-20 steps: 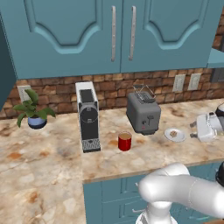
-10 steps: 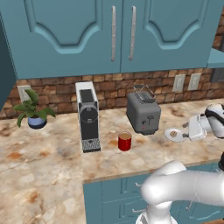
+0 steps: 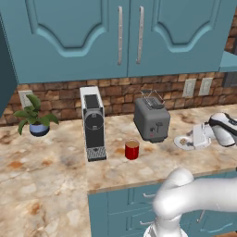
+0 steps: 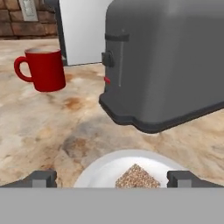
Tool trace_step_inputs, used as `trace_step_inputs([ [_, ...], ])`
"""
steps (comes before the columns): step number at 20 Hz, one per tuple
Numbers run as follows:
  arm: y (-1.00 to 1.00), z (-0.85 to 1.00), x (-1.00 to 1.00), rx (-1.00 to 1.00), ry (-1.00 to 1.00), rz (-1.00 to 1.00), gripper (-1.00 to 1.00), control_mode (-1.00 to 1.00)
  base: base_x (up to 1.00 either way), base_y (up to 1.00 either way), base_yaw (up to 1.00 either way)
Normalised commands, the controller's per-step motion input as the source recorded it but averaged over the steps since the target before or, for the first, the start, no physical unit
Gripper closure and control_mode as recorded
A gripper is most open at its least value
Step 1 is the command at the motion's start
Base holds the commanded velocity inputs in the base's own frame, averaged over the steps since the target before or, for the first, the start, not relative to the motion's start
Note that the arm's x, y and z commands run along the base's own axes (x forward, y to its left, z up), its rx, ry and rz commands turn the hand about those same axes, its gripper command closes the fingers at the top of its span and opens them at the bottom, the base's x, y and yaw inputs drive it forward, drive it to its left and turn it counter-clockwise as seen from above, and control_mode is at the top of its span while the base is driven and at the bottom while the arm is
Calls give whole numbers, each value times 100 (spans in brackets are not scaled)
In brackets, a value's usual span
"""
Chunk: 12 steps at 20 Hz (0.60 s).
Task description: Take a sugar cube from the saucer and place it inside the coffee. Then, grab milk from the fridge and place it next to the coffee on the counter to sweeten the coffee.
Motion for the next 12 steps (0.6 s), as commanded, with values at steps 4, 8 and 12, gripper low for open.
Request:
trace_step_inputs([
  [4,0,-21,40,0,4,2,-100,-100,0,0,0],
  [8,-2,-26,25,0,3,1,-100,-100,0,0,0],
  [12,-7,-33,11,0,3,2,-100,-100,0,0,0],
])
